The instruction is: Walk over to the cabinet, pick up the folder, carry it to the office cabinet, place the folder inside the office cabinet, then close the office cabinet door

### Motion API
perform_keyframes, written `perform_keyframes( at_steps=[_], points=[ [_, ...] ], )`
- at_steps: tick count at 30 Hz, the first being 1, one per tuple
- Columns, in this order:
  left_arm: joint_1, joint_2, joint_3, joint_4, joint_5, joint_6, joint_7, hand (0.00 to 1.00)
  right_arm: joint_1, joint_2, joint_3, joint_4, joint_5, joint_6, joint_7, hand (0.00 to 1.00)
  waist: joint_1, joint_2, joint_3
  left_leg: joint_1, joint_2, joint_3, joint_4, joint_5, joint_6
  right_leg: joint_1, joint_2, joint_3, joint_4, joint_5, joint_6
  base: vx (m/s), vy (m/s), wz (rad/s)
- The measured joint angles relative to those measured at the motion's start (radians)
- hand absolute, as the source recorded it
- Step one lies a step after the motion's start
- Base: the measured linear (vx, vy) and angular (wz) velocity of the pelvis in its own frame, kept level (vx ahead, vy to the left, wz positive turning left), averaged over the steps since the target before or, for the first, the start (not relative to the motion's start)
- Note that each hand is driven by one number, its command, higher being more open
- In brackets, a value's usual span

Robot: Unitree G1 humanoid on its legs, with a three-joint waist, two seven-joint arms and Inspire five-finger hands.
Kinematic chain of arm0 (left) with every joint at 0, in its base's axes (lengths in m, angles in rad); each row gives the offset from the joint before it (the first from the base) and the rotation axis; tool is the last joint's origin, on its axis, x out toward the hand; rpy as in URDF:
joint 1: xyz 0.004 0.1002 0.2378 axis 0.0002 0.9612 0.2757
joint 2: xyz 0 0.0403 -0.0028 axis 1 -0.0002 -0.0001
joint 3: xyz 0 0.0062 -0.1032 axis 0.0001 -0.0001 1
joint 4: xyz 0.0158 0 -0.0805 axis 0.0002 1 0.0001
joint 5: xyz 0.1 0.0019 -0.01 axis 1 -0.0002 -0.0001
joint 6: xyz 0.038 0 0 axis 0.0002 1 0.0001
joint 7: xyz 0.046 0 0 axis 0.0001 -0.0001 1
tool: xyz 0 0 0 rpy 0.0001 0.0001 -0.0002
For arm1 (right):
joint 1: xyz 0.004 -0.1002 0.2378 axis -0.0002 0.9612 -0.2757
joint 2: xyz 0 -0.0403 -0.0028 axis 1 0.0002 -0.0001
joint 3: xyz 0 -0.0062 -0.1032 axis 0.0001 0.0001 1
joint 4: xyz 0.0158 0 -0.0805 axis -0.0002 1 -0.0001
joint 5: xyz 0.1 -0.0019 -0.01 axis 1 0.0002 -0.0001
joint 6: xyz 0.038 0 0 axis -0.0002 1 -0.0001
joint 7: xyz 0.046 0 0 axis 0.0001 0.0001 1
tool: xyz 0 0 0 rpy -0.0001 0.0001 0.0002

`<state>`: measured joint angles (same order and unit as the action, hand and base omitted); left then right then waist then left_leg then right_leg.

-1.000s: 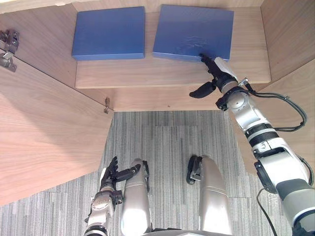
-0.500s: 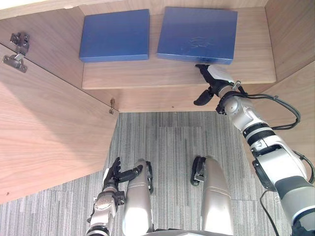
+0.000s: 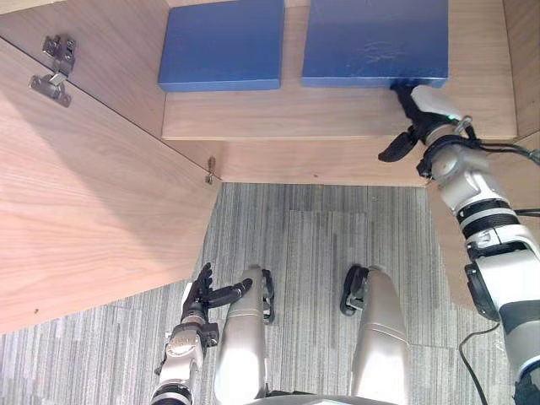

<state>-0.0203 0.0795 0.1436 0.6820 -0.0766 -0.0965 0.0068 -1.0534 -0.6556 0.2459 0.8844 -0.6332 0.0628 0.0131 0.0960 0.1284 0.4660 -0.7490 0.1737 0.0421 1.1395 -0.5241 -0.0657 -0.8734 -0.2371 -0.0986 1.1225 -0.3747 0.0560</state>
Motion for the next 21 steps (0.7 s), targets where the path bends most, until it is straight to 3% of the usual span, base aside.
perform_keyframes(
  at_steps=[4,14,21],
  points=[
    [0.000,0.000,0.000,-0.008,0.000,0.010,0.001,1.00,-0.004,-0.009,-0.071,0.023,-0.069,0.046,-0.002,1.00,-0.001,0.010,0.005,-0.002,-0.003,0.000,0.000,0.000,0.000,-0.001,-0.003,0.000,0.001,0.000,0.001,0.00,0.000,0.00],
    [0.003,-0.002,0.000,-0.010,-0.001,0.013,0.008,1.00,-0.008,0.048,-0.068,0.050,-0.076,0.044,-0.057,1.00,-0.019,0.015,0.008,-0.005,0.000,0.004,-0.007,0.001,0.001,-0.009,0.001,0.004,-0.003,0.003,0.002,0.01,-0.032,-0.02],
    [0.007,-0.018,-0.008,0.050,0.010,0.021,0.011,1.00,0.094,0.120,-0.035,0.054,-0.074,0.026,-0.070,1.00,-0.028,0.005,0.004,0.148,0.013,0.050,-0.178,0.048,0.009,0.136,0.033,0.000,-0.184,0.066,0.011,0.07,0.008,-0.14]
  ],
)
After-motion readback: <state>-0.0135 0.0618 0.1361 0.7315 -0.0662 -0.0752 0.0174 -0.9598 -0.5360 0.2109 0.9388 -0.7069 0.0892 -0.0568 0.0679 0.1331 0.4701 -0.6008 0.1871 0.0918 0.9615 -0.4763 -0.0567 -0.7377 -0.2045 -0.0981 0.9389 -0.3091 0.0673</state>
